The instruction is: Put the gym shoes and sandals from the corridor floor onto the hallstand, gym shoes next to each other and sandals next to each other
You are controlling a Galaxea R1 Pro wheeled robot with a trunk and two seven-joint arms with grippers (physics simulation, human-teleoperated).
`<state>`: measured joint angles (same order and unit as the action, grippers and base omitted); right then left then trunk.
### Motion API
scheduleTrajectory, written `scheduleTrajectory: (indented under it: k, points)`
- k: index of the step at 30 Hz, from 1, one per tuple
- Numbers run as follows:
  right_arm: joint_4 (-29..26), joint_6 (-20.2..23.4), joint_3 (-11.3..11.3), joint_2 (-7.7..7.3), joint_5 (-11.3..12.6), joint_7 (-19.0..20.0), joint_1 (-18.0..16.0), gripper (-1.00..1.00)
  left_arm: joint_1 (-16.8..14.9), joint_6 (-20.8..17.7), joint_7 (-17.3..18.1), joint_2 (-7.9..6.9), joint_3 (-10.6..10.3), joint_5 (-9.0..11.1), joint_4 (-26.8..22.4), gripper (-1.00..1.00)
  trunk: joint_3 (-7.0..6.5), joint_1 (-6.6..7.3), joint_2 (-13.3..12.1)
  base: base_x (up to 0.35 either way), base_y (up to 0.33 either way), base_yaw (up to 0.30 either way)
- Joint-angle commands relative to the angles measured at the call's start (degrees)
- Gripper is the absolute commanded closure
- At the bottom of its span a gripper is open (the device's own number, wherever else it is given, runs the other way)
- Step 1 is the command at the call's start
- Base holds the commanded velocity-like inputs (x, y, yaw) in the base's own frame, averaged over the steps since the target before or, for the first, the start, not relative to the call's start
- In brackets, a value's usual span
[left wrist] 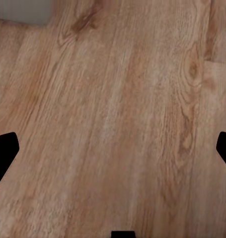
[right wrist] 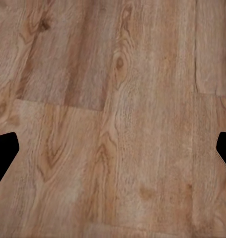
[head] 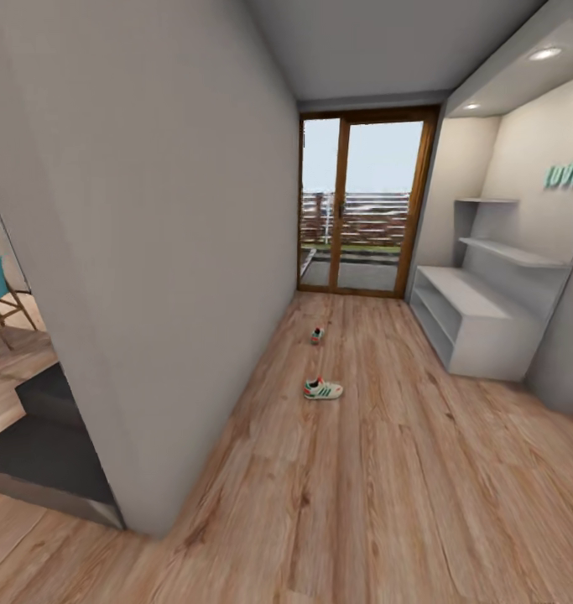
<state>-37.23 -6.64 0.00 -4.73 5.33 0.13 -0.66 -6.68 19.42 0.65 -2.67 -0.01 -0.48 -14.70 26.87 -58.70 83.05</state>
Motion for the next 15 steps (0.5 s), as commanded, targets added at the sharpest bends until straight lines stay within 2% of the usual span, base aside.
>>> scheduleTrajectory:
  k: [1,15]
  points:
    - [0.0,-0.2,0.1,-0.01,0.6,0.0,0.0,-1.0,0.0,0.2,0.1,-0.02,0.0,-0.1,0.0,-1.0,0.06,-0.03,0.0,0.334,0.0,-0.3]
    - [0.0,-0.2,0.1,-0.01,0.6,0.0,0.0,-1.0,0.0,0.2,0.1,-0.05,0.1,-0.1,0.0,-1.0,0.06,-0.03,0.0,0.334,0.0,-0.3]
